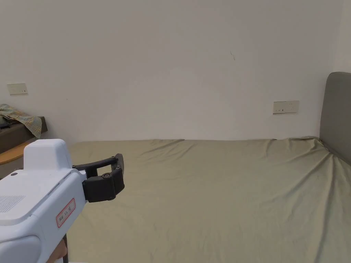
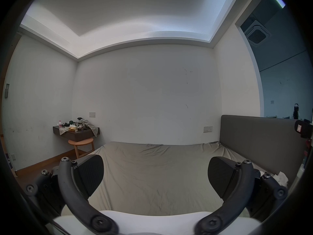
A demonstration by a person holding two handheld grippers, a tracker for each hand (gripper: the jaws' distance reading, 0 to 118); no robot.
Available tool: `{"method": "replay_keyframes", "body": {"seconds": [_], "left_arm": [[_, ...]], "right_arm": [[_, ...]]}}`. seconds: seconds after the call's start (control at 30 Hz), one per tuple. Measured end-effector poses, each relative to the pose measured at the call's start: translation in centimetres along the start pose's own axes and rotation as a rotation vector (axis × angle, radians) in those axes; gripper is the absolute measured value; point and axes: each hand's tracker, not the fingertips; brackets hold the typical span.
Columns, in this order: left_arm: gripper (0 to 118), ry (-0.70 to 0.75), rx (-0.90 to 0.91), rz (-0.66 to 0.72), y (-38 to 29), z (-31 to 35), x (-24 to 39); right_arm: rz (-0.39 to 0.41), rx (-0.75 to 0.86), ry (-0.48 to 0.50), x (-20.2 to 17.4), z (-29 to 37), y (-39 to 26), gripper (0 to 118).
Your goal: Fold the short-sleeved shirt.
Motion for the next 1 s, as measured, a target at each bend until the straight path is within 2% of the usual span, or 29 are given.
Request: {"method": "replay_keyframes", "body": {"seconds": [0.1, 0.2, 0.33, 0.4, 0.47, 0.53, 0.57, 0.67, 0.73, 0.9, 0.93, 0.97, 1.0], "left_arm": [[118, 0.000, -0.009, 0.005, -0.5, -0.5, 0.1], [118, -0.050, -0.168, -0.016, -3.3, -3.4, 1.2], [118, -0.139, -0.481, 0.065, -13.7, -10.4, 4.1], [118, -0.160, -0.586, 0.116, -20.9, -13.9, 5.9], [118, -0.120, -0.739, 0.083, -26.3, -15.9, 7.6], [118, -0.116, -0.721, 0.070, -29.8, -16.9, 8.7], [118, -0.130, -0.770, 0.093, -31.5, -17.6, 9.0], [118, -0.126, -0.780, 0.143, -34.1, -19.1, 9.5], [118, -0.095, -0.816, 0.113, -36.3, -20.5, 10.0], [118, -0.057, -0.870, 0.084, -41.3, -20.3, 10.8], [118, -0.054, -0.828, 0.044, -41.8, -19.8, 11.1], [118, -0.043, -0.837, 0.039, -40.7, -20.0, 11.4], [118, -0.041, -0.843, 0.040, -40.4, -20.3, 11.4]], "right_arm": [[0.014, -0.015, 0.003, -0.1, -0.7, -0.5, 118], [0.037, -0.185, 0.033, -0.7, -3.6, -3.3, 118], [-0.028, -0.588, 0.156, -2.1, -9.9, -14.8, 118], [-0.038, -0.754, 0.105, -2.6, -12.9, -22.8, 118], [-0.005, -0.859, 0.073, -3.1, -14.7, -28.6, 118], [0.044, -0.884, 0.058, -3.3, -15.6, -32.4, 118], [0.049, -0.906, 0.051, -3.2, -16.2, -34.1, 118], [-0.008, -0.959, 0.069, -2.7, -17.7, -37.0, 118], [-0.024, -0.999, 0.011, -2.4, -18.7, -39.2, 118], [0.042, -1.050, 0.009, -2.0, -19.0, -43.1, 118], [0.090, -0.998, 0.020, -2.4, -18.5, -42.6, 118], [0.061, -1.015, 0.004, -2.4, -18.9, -42.2, 118], [0.073, -1.026, -0.001, -2.4, -19.0, -42.6, 118]]}}
